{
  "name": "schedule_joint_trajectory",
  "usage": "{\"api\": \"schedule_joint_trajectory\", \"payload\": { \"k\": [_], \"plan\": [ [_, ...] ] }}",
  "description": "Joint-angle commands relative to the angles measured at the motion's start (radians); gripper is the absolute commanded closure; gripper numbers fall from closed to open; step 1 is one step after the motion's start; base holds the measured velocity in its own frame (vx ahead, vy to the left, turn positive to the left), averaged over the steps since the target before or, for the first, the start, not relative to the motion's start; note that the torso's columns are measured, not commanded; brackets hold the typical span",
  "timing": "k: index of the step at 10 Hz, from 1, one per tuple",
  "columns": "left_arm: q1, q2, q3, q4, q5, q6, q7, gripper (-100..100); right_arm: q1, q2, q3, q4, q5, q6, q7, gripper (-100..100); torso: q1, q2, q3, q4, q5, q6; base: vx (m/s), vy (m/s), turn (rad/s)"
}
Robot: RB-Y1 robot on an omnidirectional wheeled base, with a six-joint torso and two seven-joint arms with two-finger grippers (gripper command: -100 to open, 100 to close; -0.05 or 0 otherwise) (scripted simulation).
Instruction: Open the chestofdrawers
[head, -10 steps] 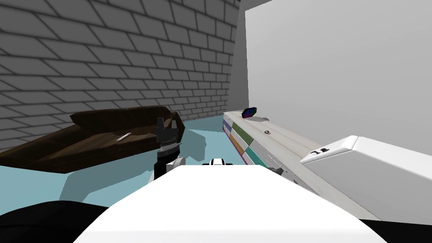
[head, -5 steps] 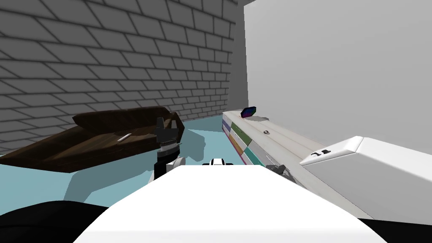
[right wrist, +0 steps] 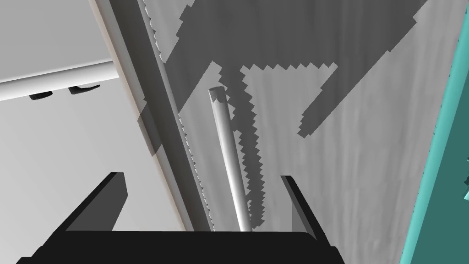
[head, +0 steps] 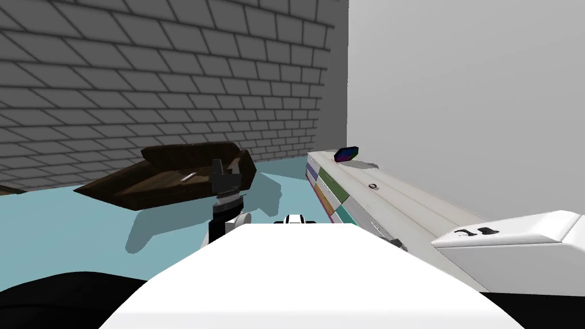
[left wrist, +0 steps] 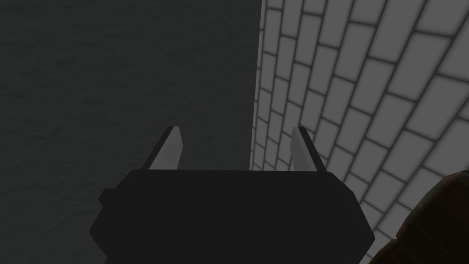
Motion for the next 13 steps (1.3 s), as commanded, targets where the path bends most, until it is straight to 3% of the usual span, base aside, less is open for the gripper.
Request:
{"api": "schedule_joint_trajectory", "payload": {
  "k": [1, 2, 4, 6, 7, 9, 11, 12, 13],
  "plan": [
    [0.000, 0.000, 0.000, 0.000, 0.000, 0.000, 0.000, 0, 0.062, -0.011, 0.018, -0.024, -0.053, 0.031, -0.035, -100, -0.001, 0.000, 0.000, 0.000, 0.000, 0.000, 0.029, -0.032, 0.146],
    [0.000, 0.000, 0.000, 0.000, 0.000, 0.000, 0.000, 0, 0.087, -0.016, 0.030, -0.042, -0.088, 0.052, -0.055, -100, 0.000, 0.000, 0.000, 0.000, 0.000, 0.002, 0.029, -0.023, 0.228],
    [0.000, 0.000, 0.000, 0.000, 0.000, 0.000, 0.000, 0, 0.103, -0.016, 0.030, -0.042, -0.088, 0.052, -0.055, -100, 0.000, 0.000, 0.000, 0.000, 0.000, 0.001, 0.019, -0.018, 0.052],
    [0.000, 0.000, 0.000, 0.000, 0.000, 0.000, 0.000, 0, 0.168, -0.027, 0.056, -0.076, -0.156, 0.094, -0.094, -100, 0.000, 0.000, 0.000, 0.000, 0.000, 0.000, 0.022, -0.022, 0.359],
    [0.000, 0.000, 0.000, 0.000, 0.000, 0.000, 0.000, 0, 0.178, -0.027, 0.056, -0.071, -0.158, 0.094, -0.094, -100, -0.001, -0.001, -0.001, 0.000, 0.000, 0.000, 0.029, -0.038, 0.131],
    [0.000, 0.000, 0.000, 0.000, 0.000, 0.000, 0.000, 0, 0.229, -0.032, 0.068, -0.094, -0.193, 0.116, -0.114, -100, 0.000, -0.001, -0.001, 0.000, 0.000, 0.000, 0.028, -0.025, 0.157],
    [0.000, 0.000, 0.000, 0.000, 0.000, 0.000, 0.000, 0, 0.309, -0.043, 0.093, -0.128, -0.258, 0.158, -0.154, -100, 0.000, 0.000, 0.000, 0.000, 0.000, 0.000, 0.030, -0.032, 0.353],
    [0.000, 0.000, 0.000, 0.000, 0.000, 0.000, 0.000, 0, 0.287, -0.038, 0.087, -0.106, -0.237, 0.142, -0.153, -100, -0.001, -0.001, 0.000, 0.000, 0.000, 0.000, 0.014, -0.024, 0.091],
    [0.000, 0.000, 0.000, 0.000, 0.000, 0.000, 0.000, 0, 0.270, -0.037, 0.081, -0.111, -0.228, 0.137, -0.134, 100, 0.000, 0.000, 0.000, 0.000, 0.000, 0.001, -0.005, 0.010, -0.334]
  ]
}}
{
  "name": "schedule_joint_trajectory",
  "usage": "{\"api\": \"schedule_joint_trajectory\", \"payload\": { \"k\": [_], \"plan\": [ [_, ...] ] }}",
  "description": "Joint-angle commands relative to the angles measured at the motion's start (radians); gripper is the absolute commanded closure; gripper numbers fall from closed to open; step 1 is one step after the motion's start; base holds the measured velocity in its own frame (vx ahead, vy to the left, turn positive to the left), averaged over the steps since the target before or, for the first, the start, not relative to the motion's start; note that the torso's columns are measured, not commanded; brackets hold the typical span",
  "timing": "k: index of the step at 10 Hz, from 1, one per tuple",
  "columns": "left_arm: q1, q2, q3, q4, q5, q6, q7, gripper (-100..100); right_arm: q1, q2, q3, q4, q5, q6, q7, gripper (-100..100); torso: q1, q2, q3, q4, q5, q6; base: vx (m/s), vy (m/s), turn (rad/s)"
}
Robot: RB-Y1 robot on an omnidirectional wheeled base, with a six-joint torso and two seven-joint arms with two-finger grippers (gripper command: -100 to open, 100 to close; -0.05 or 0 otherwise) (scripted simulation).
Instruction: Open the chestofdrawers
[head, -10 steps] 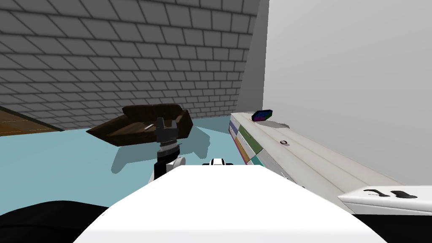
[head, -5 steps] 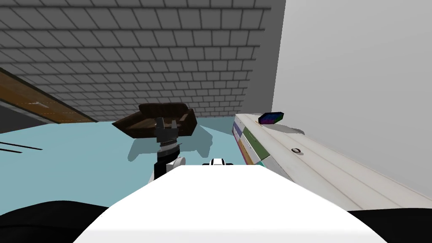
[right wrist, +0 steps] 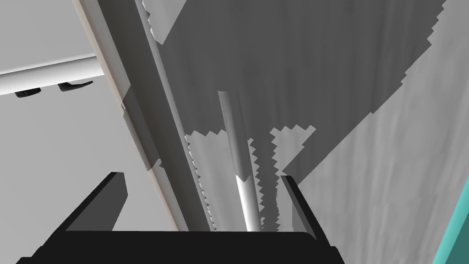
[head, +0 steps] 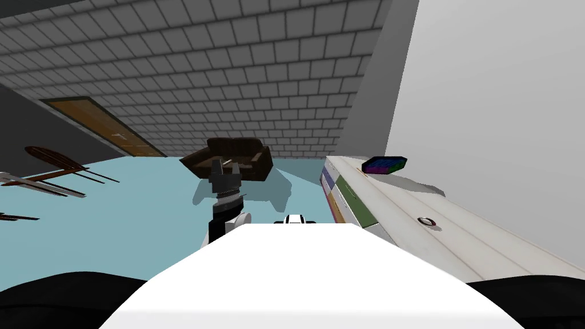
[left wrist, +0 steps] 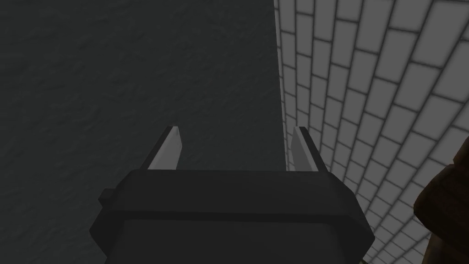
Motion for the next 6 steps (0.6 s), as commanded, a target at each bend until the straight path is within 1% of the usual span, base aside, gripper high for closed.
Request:
{"api": "schedule_joint_trajectory", "payload": {
  "k": [1, 3, 4, 5, 6],
  "plan": [
    [0.000, 0.000, 0.000, 0.000, 0.000, 0.000, 0.000, 0, -0.057, 0.006, -0.021, 0.012, 0.047, -0.030, 0.044, 100, 0.001, 0.002, 0.000, 0.000, 0.002, 0.002, -0.021, 0.026, -0.341],
    [0.000, 0.000, 0.000, 0.000, 0.000, 0.000, 0.000, 0, -0.128, 0.017, -0.046, 0.046, 0.115, -0.073, 0.084, 100, 0.003, 0.005, 0.003, 0.000, -0.003, 0.004, -0.041, 0.037, -0.360],
    [0.000, 0.000, 0.000, 0.000, 0.000, 0.000, 0.000, 0, -0.144, 0.017, -0.046, 0.046, 0.117, -0.073, 0.084, 100, 0.002, 0.006, 0.003, -0.001, -0.003, 0.007, -0.025, 0.034, -0.183],
    [0.000, 0.000, 0.000, 0.000, 0.000, 0.000, 0.000, 0, -0.186, 0.023, -0.058, 0.064, 0.152, -0.094, 0.104, 100, 0.002, 0.005, 0.003, 0.000, -0.004, 0.004, -0.025, 0.040, -0.302],
    [0.000, 0.000, 0.000, 0.000, 0.000, 0.000, 0.000, 0, -0.211, 0.028, -0.071, 0.081, 0.184, -0.115, 0.124, 100, 0.003, 0.003, 0.002, 0.000, -0.003, 0.004, -0.041, 0.045, -0.309]
  ]
}}
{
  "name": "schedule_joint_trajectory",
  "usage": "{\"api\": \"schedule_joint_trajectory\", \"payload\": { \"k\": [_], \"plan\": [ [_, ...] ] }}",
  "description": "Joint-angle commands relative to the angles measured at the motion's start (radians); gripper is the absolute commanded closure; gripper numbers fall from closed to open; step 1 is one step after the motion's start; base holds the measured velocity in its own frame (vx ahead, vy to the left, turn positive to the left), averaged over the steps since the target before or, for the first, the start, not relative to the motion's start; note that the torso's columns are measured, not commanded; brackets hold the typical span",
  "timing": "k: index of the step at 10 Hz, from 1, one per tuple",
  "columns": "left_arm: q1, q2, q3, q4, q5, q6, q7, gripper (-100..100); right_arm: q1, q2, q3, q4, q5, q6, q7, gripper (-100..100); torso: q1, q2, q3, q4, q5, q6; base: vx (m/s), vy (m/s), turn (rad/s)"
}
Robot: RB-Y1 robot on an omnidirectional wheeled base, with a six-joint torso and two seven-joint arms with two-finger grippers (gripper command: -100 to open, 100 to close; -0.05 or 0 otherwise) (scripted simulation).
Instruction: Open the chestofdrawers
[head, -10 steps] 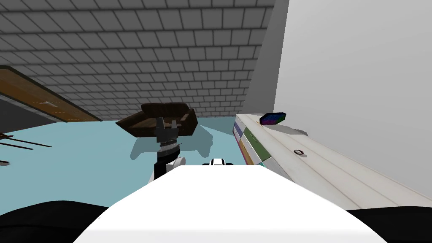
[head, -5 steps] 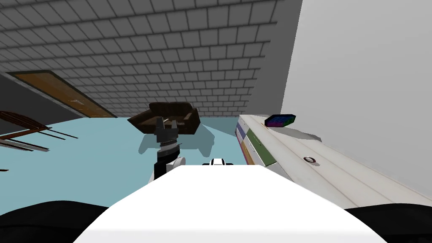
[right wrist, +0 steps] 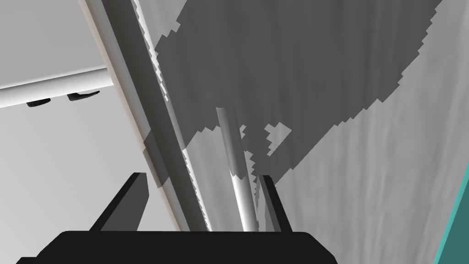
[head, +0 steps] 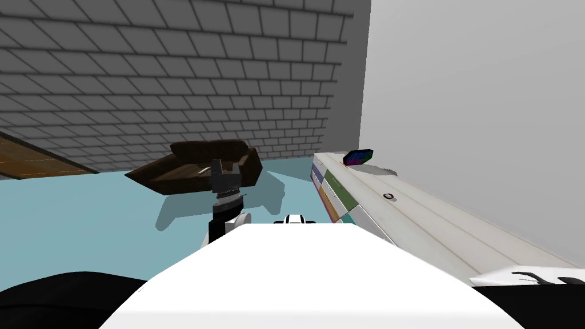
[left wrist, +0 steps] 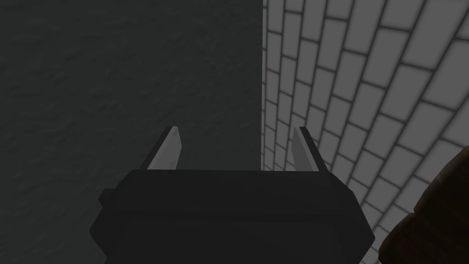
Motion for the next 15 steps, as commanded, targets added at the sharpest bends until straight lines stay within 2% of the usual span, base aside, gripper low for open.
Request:
{"api": "schedule_joint_trajectory", "payload": {
  "k": [1, 2, 4, 5, 6, 7, 8, 12, 13, 15],
  "plan": [
    [0.000, 0.000, 0.000, 0.000, 0.000, 0.000, 0.000, 0, -0.066, 0.020, -0.016, 0.039, 0.053, -0.031, 0.026, 100, 0.001, 0.000, 0.000, 0.000, 0.000, -0.001, -0.038, 0.027, -0.169],
    [0.000, 0.000, 0.000, 0.000, 0.000, 0.000, 0.000, 0, -0.066, 0.020, -0.016, 0.039, 0.053, -0.031, 0.026, 100, 0.000, 0.000, 0.000, 0.000, 0.001, -0.002, -0.019, 0.004, -0.013],
    [0.000, 0.000, 0.000, 0.000, 0.000, 0.000, 0.000, 0, -0.140, 0.031, -0.041, 0.073, 0.123, -0.073, 0.066, 100, 0.000, -0.002, -0.001, -0.001, 0.000, -0.001, -0.024, 0.017, -0.343],
    [0.000, 0.000, 0.000, 0.000, 0.000, 0.000, 0.000, 0, -0.191, 0.036, -0.054, 0.091, 0.157, -0.095, 0.086, 100, -0.001, 0.000, 0.000, -0.001, 0.000, 0.001, -0.051, 0.058, -0.377],
    [0.000, 0.000, 0.000, 0.000, 0.000, 0.000, 0.000, 0, -0.191, 0.036, -0.054, 0.091, 0.158, -0.095, 0.086, 100, -0.001, 0.001, 0.000, -0.001, 0.001, -0.001, -0.042, 0.037, -0.096],
    [0.000, 0.000, 0.000, 0.000, 0.000, 0.000, 0.000, 0, -0.233, 0.042, -0.066, 0.108, 0.193, -0.116, 0.105, 100, 0.000, 0.001, -0.001, 0.001, 0.005, -0.002, -0.047, 0.026, -0.214],
    [0.000, 0.000, 0.000, 0.000, 0.000, 0.000, 0.000, 0, -0.224, 0.044, -0.055, 0.120, 0.177, -0.113, 0.084, 100, 0.004, 0.002, -0.002, 0.002, 0.012, 0.000, -0.015, 0.009, -0.030],
    [0.000, 0.000, 0.000, 0.000, 0.000, 0.000, 0.000, 0, -0.246, 0.028, -0.057, 0.094, 0.180, -0.136, 0.118, 100, 0.007, 0.001, -0.002, 0.004, 0.011, -0.005, -0.068, 0.142, -0.010],
    [0.000, 0.000, 0.000, 0.000, 0.000, 0.000, 0.000, 0, -0.247, 0.036, -0.055, 0.112, 0.178, -0.138, 0.110, 100, 0.007, 0.000, -0.003, 0.004, 0.013, -0.005, -0.029, 0.079, -0.001],
    [0.000, 0.000, 0.000, 0.000, 0.000, 0.000, 0.000, 0, -0.251, 0.040, -0.055, 0.102, 0.182, -0.139, 0.122, 100, 0.005, -0.001, -0.003, 0.003, 0.011, -0.005, -0.054, 0.135, -0.018]
  ]
}}
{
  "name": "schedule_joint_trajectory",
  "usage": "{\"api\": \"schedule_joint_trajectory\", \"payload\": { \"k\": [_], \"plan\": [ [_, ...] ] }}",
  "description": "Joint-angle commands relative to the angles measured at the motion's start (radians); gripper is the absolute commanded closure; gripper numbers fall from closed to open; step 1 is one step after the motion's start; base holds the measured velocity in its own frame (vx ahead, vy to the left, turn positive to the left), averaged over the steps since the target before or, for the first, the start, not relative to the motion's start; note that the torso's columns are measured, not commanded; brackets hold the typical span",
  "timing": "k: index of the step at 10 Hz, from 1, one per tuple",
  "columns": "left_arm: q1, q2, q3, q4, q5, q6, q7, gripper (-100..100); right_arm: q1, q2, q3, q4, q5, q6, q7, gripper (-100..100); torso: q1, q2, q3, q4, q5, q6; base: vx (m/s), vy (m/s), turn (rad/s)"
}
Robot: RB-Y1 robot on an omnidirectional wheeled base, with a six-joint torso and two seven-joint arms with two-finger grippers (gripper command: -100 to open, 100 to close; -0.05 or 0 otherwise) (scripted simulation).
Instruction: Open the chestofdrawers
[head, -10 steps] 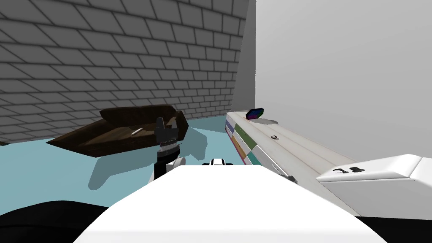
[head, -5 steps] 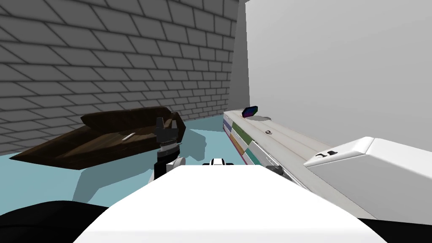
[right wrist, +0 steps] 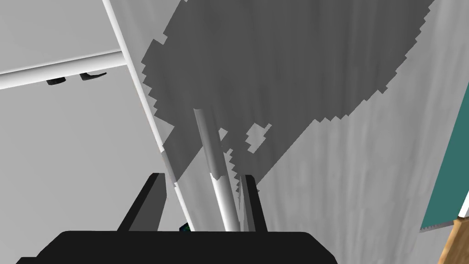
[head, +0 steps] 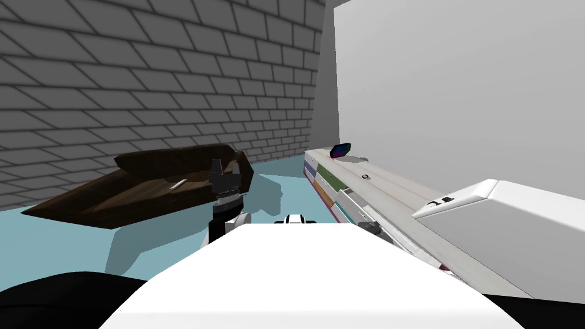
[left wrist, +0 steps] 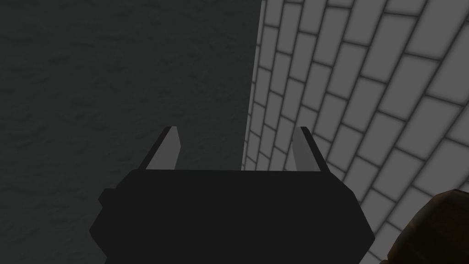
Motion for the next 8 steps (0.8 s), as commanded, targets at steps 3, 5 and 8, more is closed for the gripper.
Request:
{"api": "schedule_joint_trajectory", "payload": {
  "k": [3, 5, 8],
  "plan": [
    [0.000, 0.000, 0.000, 0.000, 0.000, 0.000, 0.000, 0, -0.007, -0.001, -0.003, -0.030, 0.010, 0.011, 0.026, 100, 0.003, 0.002, 0.001, 0.001, 0.002, 0.000, -0.069, 0.199, -0.023],
    [0.000, 0.000, 0.000, 0.000, 0.000, 0.000, 0.000, 0, 0.003, 0.011, 0.000, -0.034, 0.010, 0.005, 0.032, 100, -0.003, -0.001, -0.001, 0.002, 0.003, 0.000, -0.028, 0.100, -0.014],
    [0.000, 0.000, 0.000, 0.000, 0.000, 0.000, 0.000, 0, -0.001, 0.016, -0.001, -0.052, 0.021, 0.018, 0.044, 100, 0.003, 0.002, 0.002, 0.001, 0.001, -0.001, -0.068, 0.194, -0.027]
  ]
}}
